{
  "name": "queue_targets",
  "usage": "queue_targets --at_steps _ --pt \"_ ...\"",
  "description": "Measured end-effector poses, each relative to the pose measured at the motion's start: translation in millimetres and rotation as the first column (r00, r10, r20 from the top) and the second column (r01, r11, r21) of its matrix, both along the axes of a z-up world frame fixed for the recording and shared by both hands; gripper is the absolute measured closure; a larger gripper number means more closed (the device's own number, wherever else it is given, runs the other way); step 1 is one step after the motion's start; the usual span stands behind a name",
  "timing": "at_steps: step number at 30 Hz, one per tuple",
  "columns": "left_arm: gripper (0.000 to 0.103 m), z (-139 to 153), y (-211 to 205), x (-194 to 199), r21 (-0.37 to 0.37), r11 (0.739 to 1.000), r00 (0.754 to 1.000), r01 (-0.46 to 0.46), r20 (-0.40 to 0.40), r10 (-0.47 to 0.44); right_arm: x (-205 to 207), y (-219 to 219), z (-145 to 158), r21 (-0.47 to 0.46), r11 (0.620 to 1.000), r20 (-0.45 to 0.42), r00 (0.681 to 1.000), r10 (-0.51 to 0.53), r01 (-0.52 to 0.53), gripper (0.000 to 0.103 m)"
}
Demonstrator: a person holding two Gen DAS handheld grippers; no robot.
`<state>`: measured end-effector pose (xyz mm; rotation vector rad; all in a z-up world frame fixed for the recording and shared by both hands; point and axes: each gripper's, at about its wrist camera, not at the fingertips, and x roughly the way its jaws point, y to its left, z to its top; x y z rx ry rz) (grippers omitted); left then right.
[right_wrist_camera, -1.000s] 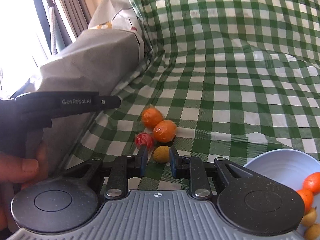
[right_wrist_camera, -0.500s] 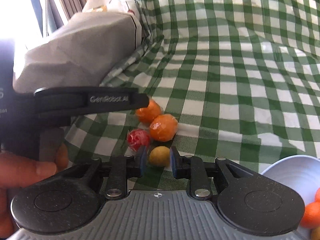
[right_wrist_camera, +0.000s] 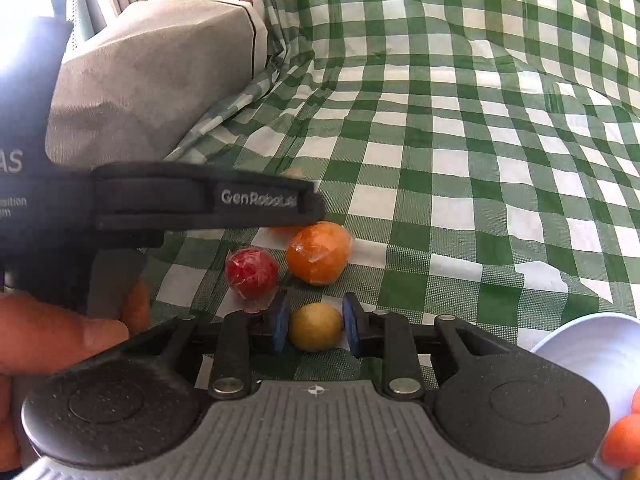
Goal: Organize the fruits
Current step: 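Grasp a tangerine with the left tool while the right tool grasps a yellow-brown fruit, then carry the tangerine and the yellow-brown fruit over the plate and lower them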
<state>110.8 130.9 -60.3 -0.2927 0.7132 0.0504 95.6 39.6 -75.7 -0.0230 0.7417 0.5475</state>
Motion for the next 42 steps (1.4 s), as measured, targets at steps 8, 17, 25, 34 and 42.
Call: queue_targets --at_steps 8,17,25,34,42 --pt "0.062 15.7 -1.0 -20.3 0.035 0.999 0.997 -0.034 0.072 0.032 -14.4 -12.7 17.7 0.062 0.998 0.045 0.998 -0.032 0.029 0.073" --pt "0.062 50.1 -30.3 -67.1 0.091 0.996 0.983 -0.017 0.184 0.0 -50.4 -51.9 62.7 0.123 0.991 0.158 0.985 -0.067 0.047 0.073" --pt "0.062 71.3 -56.2 -118.1 -0.005 1.0 0.972 0.011 0.236 -0.009 -113.3 -148.6 95.8 0.215 0.97 0.244 0.956 -0.165 0.113 0.073" --pt "0.062 79.7 -95.6 -155.3 0.002 0.995 0.965 0.101 0.243 -0.099 -154.2 -253.9 71.1 0.281 0.904 0.301 0.865 -0.401 0.321 0.073" --pt "0.062 70.9 -148.6 -157.5 0.133 0.96 0.945 0.246 0.188 -0.268 -156.5 -267.7 50.6 0.212 0.917 0.276 0.88 -0.387 0.337 0.073"
